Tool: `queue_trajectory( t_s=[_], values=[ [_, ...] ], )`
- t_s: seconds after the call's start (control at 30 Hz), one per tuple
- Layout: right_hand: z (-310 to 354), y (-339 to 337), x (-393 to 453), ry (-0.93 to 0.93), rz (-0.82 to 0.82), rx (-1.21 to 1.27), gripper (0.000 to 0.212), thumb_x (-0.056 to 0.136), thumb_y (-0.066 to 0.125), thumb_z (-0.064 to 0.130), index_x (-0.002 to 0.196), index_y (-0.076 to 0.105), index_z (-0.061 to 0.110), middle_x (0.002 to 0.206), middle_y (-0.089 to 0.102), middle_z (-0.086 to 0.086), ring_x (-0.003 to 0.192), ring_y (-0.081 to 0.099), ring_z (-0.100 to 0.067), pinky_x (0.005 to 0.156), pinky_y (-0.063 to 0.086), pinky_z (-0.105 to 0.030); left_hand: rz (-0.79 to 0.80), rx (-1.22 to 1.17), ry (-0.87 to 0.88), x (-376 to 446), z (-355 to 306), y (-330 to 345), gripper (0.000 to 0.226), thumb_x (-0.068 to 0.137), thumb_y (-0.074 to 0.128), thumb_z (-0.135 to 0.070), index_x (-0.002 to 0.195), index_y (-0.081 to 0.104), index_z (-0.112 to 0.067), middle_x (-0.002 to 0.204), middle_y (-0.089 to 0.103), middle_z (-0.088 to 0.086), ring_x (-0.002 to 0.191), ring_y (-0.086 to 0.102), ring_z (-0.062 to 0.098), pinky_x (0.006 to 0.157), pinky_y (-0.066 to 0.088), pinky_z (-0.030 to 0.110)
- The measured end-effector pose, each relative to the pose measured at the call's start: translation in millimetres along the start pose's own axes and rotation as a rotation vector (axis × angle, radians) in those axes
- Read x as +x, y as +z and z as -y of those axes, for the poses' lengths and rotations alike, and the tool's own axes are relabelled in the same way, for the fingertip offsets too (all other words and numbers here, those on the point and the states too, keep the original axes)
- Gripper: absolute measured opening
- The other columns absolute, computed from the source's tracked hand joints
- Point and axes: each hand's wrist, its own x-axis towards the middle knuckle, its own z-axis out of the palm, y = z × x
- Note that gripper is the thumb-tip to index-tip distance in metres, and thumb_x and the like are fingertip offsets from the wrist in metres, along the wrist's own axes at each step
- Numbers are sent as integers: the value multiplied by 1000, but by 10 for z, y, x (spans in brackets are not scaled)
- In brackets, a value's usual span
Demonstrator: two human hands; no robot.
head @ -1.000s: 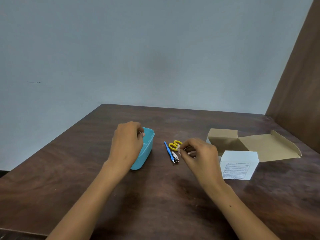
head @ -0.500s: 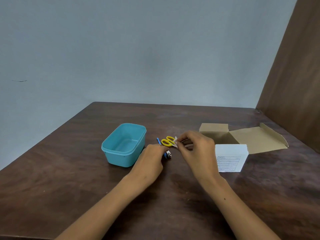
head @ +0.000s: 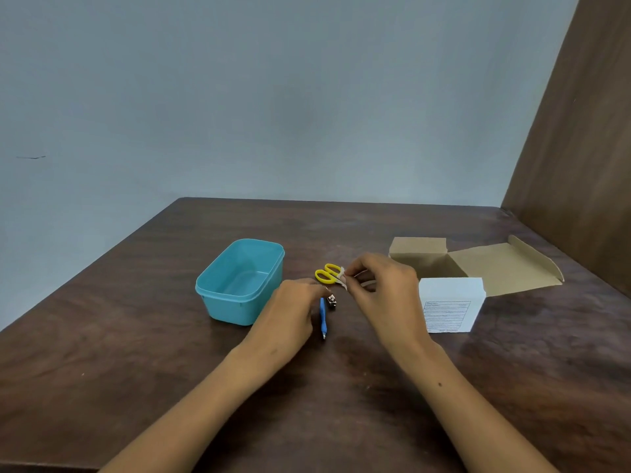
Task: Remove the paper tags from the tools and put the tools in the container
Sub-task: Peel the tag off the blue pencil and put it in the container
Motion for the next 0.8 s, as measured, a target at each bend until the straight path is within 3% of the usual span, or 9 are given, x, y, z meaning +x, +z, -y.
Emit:
queue_trajectory(
  t_s=[0.07,0.13,0.37,0.53,0.67,0.73,0.8],
  values=[
    [-1,0,3,12,5,0,14,73,77,4,72,65,12,74,67,2,63,62,-11,57,55,-32,113,93,42,48,22,-24,50,79,51,9,122,63,-14,133,57,6,123,51,23,98,41,33],
    [-2,-8,5,23,14,0,12,75,77,5,75,66,11,76,68,1,65,62,-12,59,56,-31,193,143,67,85,65,-12,50,82,50,6,124,62,-18,131,59,5,121,52,22,97,43,35],
    [-11,-33,15,41,38,33,20,76,72,0,88,72,16,86,70,2,70,63,-10,64,55,-29,176,228,93,68,54,-37,18,87,61,-19,104,67,-21,111,66,-3,106,57,16,82,46,28],
    [0,-46,18,29,34,15,20,79,71,3,92,74,17,87,69,1,73,64,-13,66,55,-30,189,204,152,36,40,-42,25,91,55,-17,115,63,-19,117,59,-1,107,51,16,79,37,23],
    [7,-59,23,24,35,41,20,82,69,3,94,75,17,88,64,3,74,61,-8,68,53,-22,132,134,135,-3,62,2,23,92,54,-17,114,62,-17,113,57,1,103,54,18,79,38,22],
    [29,-80,26,20,29,71,17,82,69,4,93,74,17,88,65,4,74,59,-4,68,50,-13,44,68,99,-12,79,12,19,91,55,-14,109,63,-15,108,56,1,96,56,19,79,44,30],
    [54,-102,28,34,5,139,13,82,70,4,88,72,15,88,68,3,76,63,-5,69,51,-14,-81,-23,75,-20,89,26,16,89,58,-10,103,65,-14,96,55,-2,82,56,13,73,46,29]
  ],
)
